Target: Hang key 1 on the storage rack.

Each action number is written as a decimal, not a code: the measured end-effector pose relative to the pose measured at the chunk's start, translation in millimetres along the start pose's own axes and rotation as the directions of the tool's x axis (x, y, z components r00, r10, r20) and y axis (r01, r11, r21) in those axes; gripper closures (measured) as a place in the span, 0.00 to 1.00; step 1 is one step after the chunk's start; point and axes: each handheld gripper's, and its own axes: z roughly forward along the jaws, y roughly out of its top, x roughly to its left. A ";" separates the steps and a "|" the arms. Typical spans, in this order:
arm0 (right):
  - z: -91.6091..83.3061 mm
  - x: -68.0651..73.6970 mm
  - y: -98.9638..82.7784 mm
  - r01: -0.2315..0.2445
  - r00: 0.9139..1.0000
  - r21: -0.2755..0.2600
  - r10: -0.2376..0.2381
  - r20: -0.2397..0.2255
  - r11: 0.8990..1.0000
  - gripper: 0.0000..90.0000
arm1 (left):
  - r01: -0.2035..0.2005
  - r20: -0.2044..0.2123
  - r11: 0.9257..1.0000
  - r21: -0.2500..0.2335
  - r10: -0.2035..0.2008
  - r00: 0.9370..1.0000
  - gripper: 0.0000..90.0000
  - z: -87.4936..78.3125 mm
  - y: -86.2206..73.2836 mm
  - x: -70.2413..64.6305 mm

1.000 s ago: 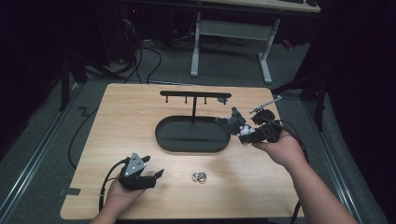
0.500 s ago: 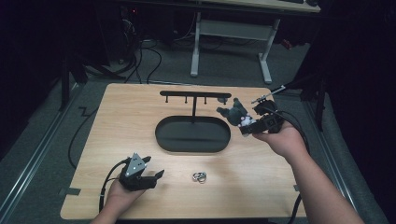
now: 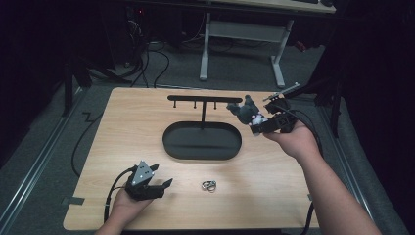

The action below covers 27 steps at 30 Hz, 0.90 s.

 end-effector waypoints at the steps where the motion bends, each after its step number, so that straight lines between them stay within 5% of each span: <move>1: 0.6 0.1 1.2 -0.001 1.000 -0.002 0.001 0.002 1.000 0.54 | 0.000 0.001 1.000 0.000 0.000 1.000 0.30 0.0 0.0 0.0; 10: 8.3 -7.2 4.0 -0.040 0.999 -0.021 0.041 0.031 0.999 0.54 | -0.001 0.004 1.000 0.002 0.001 1.000 0.30 0.1 -0.1 0.0; 27: 35.5 -20.1 -31.9 -0.086 0.996 0.009 0.086 0.014 0.996 0.54 | -0.011 0.010 1.000 0.012 0.011 1.000 0.30 2.5 -0.5 -3.0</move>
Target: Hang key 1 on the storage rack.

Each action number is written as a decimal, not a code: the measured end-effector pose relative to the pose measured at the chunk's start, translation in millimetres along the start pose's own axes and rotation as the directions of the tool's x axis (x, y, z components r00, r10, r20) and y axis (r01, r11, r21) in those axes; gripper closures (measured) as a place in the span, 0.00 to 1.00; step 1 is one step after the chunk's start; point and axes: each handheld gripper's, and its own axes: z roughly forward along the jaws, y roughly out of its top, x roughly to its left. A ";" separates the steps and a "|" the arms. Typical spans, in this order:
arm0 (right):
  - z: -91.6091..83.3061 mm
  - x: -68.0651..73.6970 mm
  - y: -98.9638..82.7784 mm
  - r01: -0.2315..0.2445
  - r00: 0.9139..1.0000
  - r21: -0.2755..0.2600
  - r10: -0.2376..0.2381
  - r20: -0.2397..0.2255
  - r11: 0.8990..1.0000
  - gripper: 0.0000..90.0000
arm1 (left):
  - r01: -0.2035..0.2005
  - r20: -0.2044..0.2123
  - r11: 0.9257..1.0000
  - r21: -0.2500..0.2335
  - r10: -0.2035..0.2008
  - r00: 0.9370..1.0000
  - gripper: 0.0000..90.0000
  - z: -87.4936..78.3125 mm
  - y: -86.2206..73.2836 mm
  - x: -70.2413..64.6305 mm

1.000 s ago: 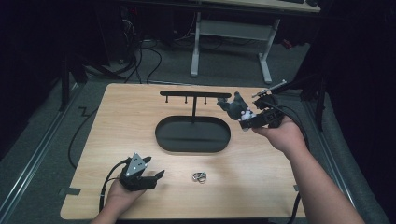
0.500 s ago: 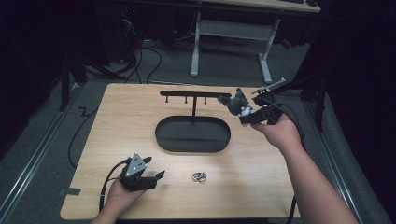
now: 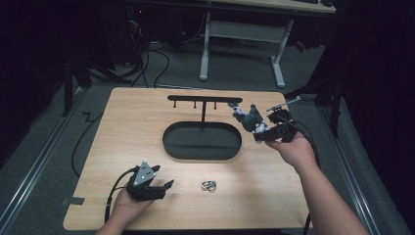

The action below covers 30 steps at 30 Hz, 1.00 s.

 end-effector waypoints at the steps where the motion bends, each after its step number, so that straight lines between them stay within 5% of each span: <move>1: 2.7 0.5 -0.7 0.002 1.000 0.001 -0.002 -0.005 1.000 0.54 | 0.000 0.000 1.000 -0.001 0.000 1.000 0.30 -0.1 0.0 0.0; 21: 57.4 9.2 7.6 -0.001 1.000 -0.004 0.001 -0.013 1.000 0.51 | 0.004 0.004 1.000 0.001 -0.004 1.000 0.30 -0.7 -1.0 0.8; 30: 63.8 12.3 9.8 0.018 1.000 -0.011 -0.018 0.004 1.000 0.38 | 0.008 0.003 1.000 0.000 -0.008 1.000 0.30 -0.7 -0.9 1.1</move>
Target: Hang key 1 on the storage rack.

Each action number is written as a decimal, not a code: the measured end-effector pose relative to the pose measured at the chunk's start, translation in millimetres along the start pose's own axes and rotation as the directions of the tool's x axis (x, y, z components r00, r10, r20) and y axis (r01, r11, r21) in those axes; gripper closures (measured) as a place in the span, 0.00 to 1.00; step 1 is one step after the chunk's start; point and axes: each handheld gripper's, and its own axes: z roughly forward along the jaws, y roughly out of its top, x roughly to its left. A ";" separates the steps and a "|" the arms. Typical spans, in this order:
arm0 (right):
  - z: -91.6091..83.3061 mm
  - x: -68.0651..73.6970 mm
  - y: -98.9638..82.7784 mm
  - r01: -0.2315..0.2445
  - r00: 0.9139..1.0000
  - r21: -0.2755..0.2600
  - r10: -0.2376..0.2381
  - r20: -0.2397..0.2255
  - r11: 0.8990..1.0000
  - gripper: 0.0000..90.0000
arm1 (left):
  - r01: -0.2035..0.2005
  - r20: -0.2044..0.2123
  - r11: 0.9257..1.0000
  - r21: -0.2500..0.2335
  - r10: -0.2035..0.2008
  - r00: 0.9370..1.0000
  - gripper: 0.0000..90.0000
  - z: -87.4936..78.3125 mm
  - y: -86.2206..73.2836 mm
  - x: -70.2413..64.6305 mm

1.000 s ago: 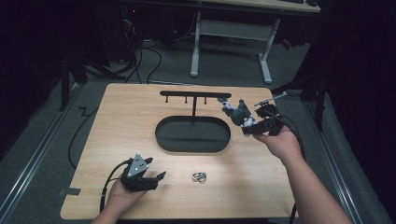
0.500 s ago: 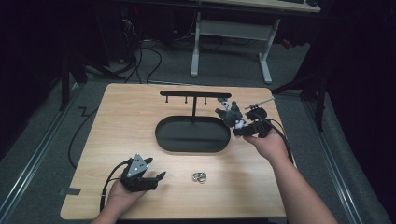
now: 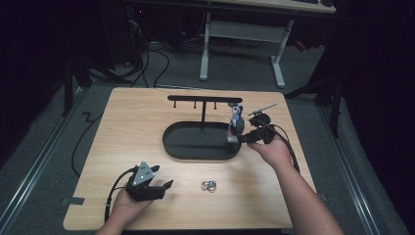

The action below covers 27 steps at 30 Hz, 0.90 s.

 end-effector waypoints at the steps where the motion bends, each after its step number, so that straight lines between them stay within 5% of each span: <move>1: -1.8 0.7 -0.4 0.000 1.000 -0.006 0.000 -0.001 1.000 0.37 | -0.001 0.000 1.000 0.001 0.001 1.000 0.30 0.0 0.1 -0.2; 9: -16.6 8.3 -14.5 0.058 0.998 -0.040 -0.057 0.015 0.998 0.43 | 0.000 -0.002 1.000 0.000 0.000 1.000 0.30 1.1 0.5 0.9; 17: -13.8 21.9 -50.1 0.105 0.994 -0.109 -0.105 0.008 0.988 0.53 | -0.003 0.001 1.000 0.005 0.003 1.000 0.30 2.0 0.7 0.2; 27: 2.3 25.2 -108.8 0.078 0.994 -0.184 -0.091 -0.066 0.980 0.53 | -0.016 0.016 1.000 -0.013 0.017 1.000 0.31 1.5 2.0 -4.7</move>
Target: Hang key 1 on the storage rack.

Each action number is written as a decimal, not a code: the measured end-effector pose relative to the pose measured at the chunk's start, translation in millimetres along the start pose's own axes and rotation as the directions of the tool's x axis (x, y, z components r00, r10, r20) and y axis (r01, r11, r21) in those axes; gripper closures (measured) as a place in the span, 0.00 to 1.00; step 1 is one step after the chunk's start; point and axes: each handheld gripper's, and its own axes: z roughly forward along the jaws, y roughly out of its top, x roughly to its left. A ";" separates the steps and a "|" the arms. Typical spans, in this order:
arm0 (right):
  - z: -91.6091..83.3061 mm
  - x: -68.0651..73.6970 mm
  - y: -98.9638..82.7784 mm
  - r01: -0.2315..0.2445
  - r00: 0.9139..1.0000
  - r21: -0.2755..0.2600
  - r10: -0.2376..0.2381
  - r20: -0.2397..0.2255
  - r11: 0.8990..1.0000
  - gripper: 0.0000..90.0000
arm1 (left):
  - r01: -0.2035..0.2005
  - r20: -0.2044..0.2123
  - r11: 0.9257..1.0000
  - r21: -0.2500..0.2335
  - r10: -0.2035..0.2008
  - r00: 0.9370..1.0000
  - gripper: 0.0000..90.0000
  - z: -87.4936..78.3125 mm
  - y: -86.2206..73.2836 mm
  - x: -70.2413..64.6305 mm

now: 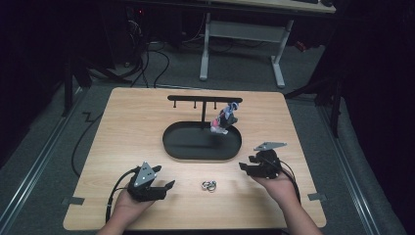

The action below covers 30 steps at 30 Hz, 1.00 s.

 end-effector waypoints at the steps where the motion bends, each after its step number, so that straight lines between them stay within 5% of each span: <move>1: 0.9 -0.3 -6.3 -0.002 1.000 -0.013 0.002 -0.008 1.000 0.52 | -0.003 0.005 1.000 -0.001 0.003 1.000 0.31 0.4 0.2 -0.3; 6: 2.1 1.0 -42.6 -0.081 0.994 -0.107 0.072 -0.081 0.991 0.51 | 0.001 0.011 1.000 0.001 -0.001 1.000 0.31 1.9 1.1 -2.0; 12: -7.0 3.1 -66.5 -0.059 0.996 -0.149 0.049 -0.072 0.987 0.51 | -0.001 0.015 1.000 0.005 0.001 1.000 0.31 3.2 2.2 -5.1; 15: -7.4 0.8 -67.1 -0.075 0.995 -0.166 0.064 -0.075 0.983 0.51 | 0.011 0.024 1.000 -0.007 -0.011 1.000 0.31 2.9 3.1 -4.9; 22: 3.1 20.6 -60.9 0.004 0.997 -0.150 -0.015 -0.073 0.989 0.52 | 0.009 0.017 1.000 -0.007 -0.009 1.000 0.30 -1.0 1.2 -1.7; 30: 21.8 51.8 -42.0 0.039 0.978 -0.151 -0.069 -0.199 0.988 0.65 | 0.033 -0.037 0.999 -0.005 -0.033 0.999 0.30 -22.1 -11.3 4.8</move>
